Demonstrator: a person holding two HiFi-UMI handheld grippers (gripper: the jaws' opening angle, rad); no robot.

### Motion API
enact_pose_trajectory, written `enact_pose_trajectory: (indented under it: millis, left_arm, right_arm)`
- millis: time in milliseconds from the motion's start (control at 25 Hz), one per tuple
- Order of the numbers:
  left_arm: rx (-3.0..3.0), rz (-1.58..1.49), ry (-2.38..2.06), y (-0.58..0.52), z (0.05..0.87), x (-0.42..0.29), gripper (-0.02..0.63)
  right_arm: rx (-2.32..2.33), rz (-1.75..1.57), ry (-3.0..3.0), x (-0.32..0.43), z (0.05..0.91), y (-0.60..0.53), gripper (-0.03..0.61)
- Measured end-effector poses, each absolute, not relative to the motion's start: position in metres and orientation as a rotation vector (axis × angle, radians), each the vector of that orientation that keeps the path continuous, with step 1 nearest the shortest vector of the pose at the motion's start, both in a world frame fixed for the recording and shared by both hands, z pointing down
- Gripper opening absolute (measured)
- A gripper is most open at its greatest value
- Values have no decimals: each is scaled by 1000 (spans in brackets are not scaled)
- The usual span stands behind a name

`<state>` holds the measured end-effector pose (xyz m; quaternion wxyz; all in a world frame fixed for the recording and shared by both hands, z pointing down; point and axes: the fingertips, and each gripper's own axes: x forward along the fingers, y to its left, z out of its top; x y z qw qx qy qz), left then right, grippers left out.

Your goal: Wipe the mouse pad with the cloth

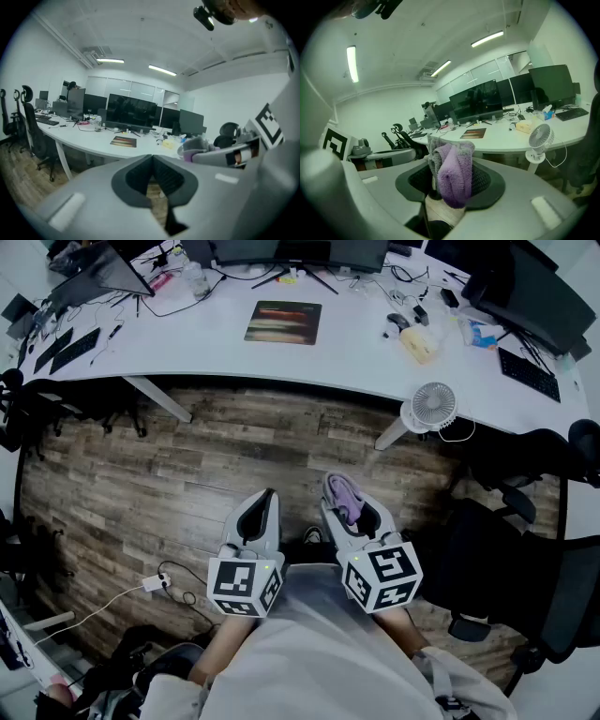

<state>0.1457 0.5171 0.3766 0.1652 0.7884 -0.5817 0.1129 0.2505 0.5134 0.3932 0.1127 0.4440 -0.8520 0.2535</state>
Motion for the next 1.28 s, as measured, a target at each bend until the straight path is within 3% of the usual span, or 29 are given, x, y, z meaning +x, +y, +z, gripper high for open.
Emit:
enact_pose_trajectory:
  millis: [560, 1280]
  left_arm:
    - [2212, 406, -1664, 505, 383, 154, 0]
    - [2287, 356, -1579, 384, 379, 127, 0]
  right_arm:
    - [1343, 1009, -2507, 281, 406, 490, 180]
    - [1426, 968, -2453, 252, 403, 395, 181]
